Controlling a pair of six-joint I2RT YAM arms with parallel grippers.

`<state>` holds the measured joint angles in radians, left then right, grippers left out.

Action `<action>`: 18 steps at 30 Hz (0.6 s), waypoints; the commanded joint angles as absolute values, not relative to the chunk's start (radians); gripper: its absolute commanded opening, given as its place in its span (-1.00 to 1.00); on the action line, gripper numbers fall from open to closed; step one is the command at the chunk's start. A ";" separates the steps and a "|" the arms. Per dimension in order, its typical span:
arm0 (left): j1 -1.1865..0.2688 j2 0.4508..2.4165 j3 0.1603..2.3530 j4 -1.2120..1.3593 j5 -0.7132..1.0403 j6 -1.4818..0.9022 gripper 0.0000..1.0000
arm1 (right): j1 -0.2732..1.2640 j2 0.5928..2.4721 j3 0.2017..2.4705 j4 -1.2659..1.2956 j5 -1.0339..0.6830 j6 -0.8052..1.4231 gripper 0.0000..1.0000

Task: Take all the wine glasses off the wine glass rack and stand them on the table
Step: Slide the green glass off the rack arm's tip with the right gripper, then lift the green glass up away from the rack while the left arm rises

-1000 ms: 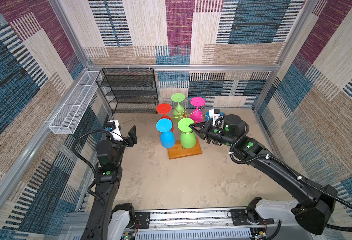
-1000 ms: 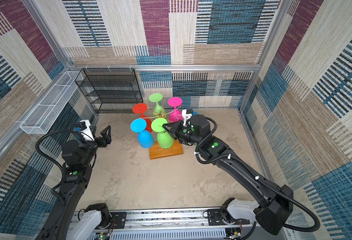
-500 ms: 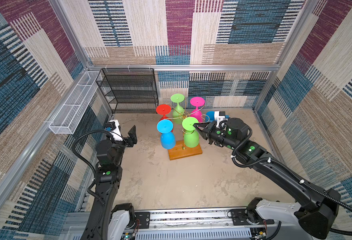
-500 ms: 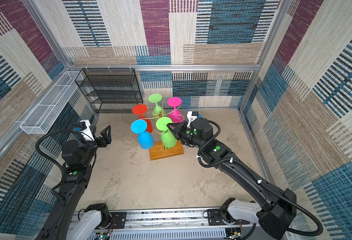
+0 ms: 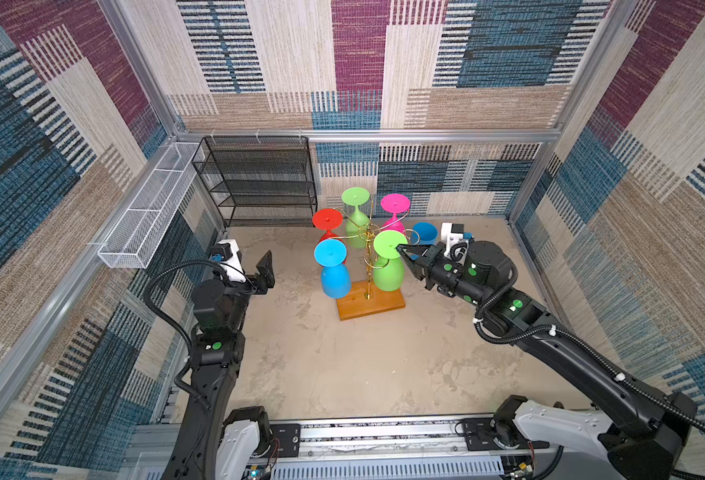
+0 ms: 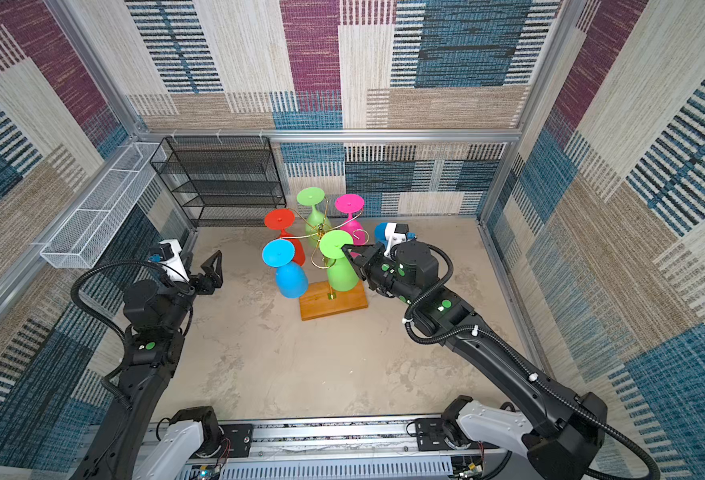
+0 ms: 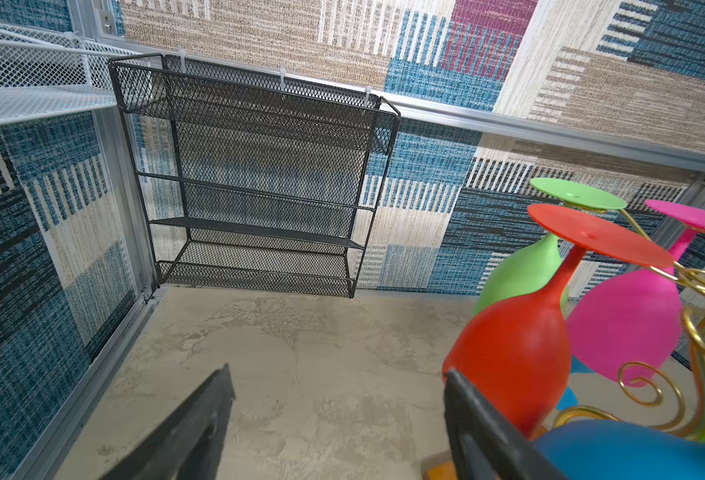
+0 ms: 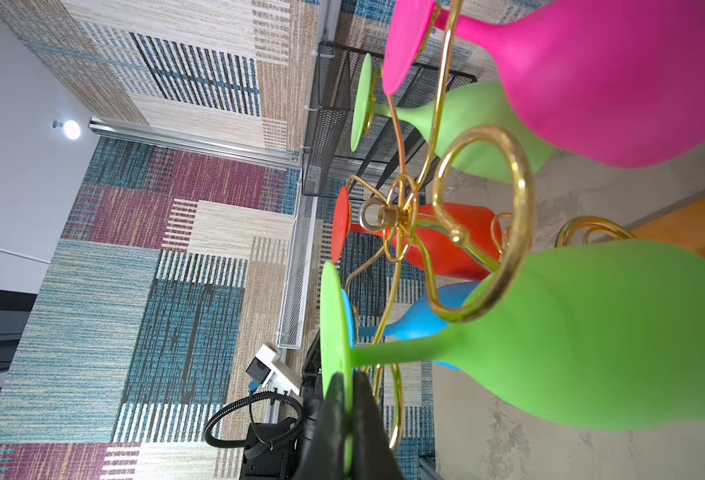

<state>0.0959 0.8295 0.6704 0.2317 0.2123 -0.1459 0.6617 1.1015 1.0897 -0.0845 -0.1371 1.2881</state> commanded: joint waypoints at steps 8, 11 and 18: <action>0.096 0.827 0.671 0.262 0.172 -0.153 0.64 | 0.663 0.997 1.039 -0.179 -0.098 1.203 -1.00; 0.095 0.822 0.689 0.242 0.136 -0.188 0.67 | 0.663 0.951 1.029 -0.242 -0.048 1.175 -1.00; 0.097 0.798 0.788 0.148 0.242 -0.241 0.62 | 0.663 0.842 1.024 -0.317 0.105 1.092 -1.00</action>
